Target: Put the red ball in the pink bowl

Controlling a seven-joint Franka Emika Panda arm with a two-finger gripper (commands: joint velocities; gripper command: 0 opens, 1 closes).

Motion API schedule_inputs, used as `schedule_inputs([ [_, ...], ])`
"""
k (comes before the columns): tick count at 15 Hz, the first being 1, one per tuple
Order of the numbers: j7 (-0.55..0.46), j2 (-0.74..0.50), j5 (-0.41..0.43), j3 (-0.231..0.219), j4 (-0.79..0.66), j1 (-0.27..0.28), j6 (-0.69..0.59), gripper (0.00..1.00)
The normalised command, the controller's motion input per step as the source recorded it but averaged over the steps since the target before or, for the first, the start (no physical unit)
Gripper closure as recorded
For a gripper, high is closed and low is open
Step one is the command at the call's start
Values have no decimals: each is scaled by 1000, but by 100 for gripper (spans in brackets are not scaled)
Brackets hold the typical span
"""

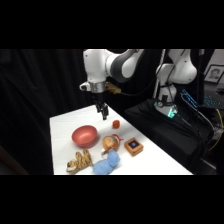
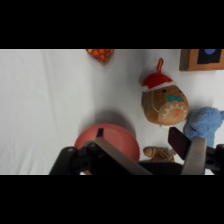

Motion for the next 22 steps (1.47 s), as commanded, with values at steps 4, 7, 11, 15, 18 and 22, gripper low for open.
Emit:
schedule_inputs([
  [4, -73, -255, 30, -29, -378, -66, 303, 0],
  [7, -137, -234, 50, -34, -365, -66, 320, 0],
  [11, -178, -224, 74, -43, -358, -72, 311, 0],
  [15, -202, -193, 111, -47, -321, -71, 288, 0],
  [18, -208, -124, 156, -36, -263, -62, 270, 0],
  [22, -218, -97, 210, -9, -234, -44, 268, 0],
])
